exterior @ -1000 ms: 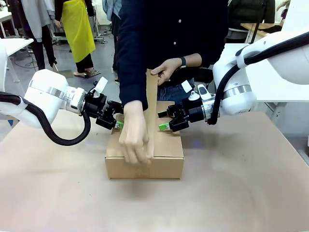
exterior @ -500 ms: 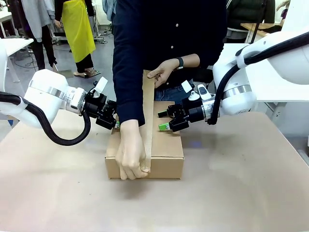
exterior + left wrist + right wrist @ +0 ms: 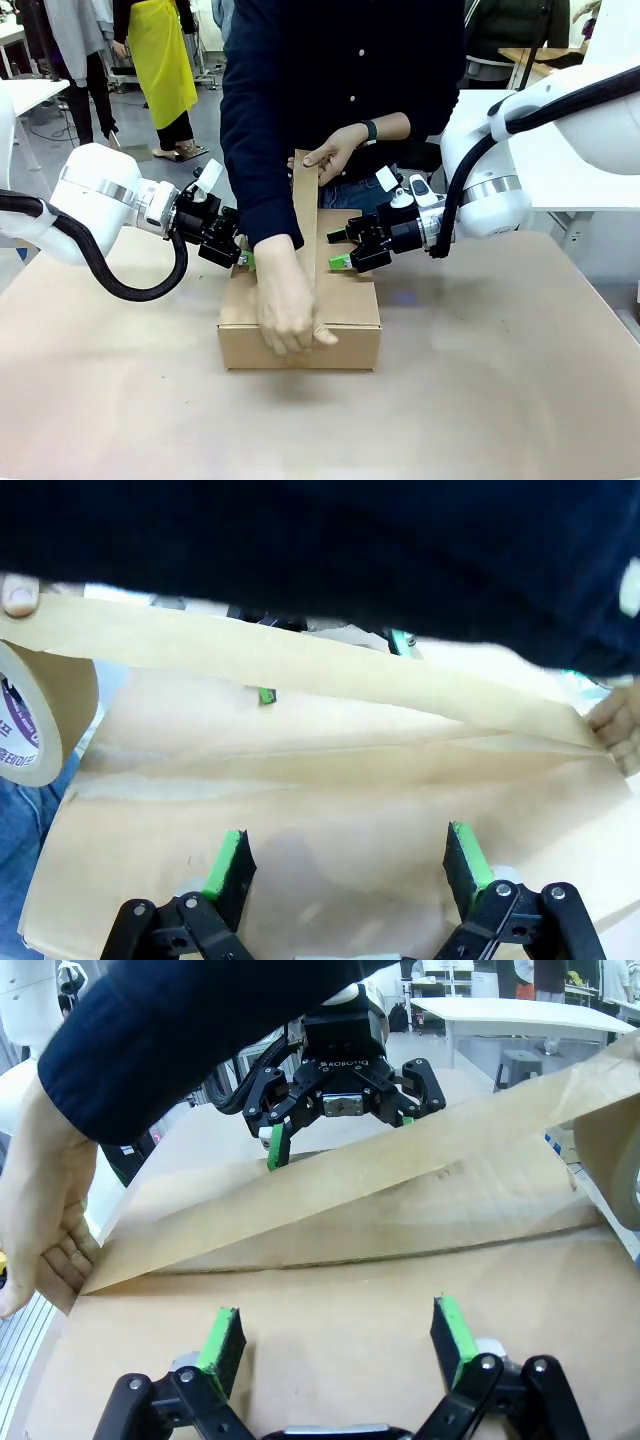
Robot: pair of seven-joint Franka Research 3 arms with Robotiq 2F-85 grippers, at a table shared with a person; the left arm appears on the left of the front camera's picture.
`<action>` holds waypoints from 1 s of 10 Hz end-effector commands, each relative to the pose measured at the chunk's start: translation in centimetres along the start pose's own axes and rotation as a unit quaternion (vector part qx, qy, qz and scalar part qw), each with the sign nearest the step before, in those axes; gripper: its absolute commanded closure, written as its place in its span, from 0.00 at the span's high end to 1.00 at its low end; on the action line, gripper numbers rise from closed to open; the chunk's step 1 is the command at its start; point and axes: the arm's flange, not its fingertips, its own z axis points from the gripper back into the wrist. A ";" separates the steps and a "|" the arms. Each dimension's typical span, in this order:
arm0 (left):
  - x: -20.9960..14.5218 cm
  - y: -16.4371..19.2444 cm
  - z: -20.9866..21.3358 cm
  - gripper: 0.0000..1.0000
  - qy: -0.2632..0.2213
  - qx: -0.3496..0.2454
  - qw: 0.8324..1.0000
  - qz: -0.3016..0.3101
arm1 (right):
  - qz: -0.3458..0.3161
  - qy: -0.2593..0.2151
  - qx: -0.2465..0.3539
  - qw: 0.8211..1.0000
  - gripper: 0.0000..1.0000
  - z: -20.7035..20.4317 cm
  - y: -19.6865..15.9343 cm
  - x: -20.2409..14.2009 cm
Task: Pack the gift set into the box.
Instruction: Press and hold the closed box until the human finishes sealing it.
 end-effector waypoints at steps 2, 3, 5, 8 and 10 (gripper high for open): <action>-0.2 -0.1 -0.1 1.00 0.000 -0.001 1.000 0.002 | 0.000 0.003 0.000 1.000 1.00 0.0 0.0 -0.2; -0.2 -0.1 -0.1 1.00 0.000 -0.001 1.000 0.002 | 0.000 0.003 0.000 1.000 1.00 0.0 0.0 -0.2; -0.2 -0.1 -0.1 1.00 0.000 -0.001 1.000 0.002 | 0.000 0.003 0.000 1.000 1.00 0.0 0.0 -0.2; -0.2 -0.1 -0.1 1.00 0.000 -0.001 1.000 0.002 | 0.000 0.003 0.000 1.000 1.00 0.0 0.0 -0.2; -0.2 -0.1 -0.1 1.00 0.000 -0.001 1.000 0.002 | 0.000 0.003 0.000 1.000 1.00 0.0 0.0 -0.2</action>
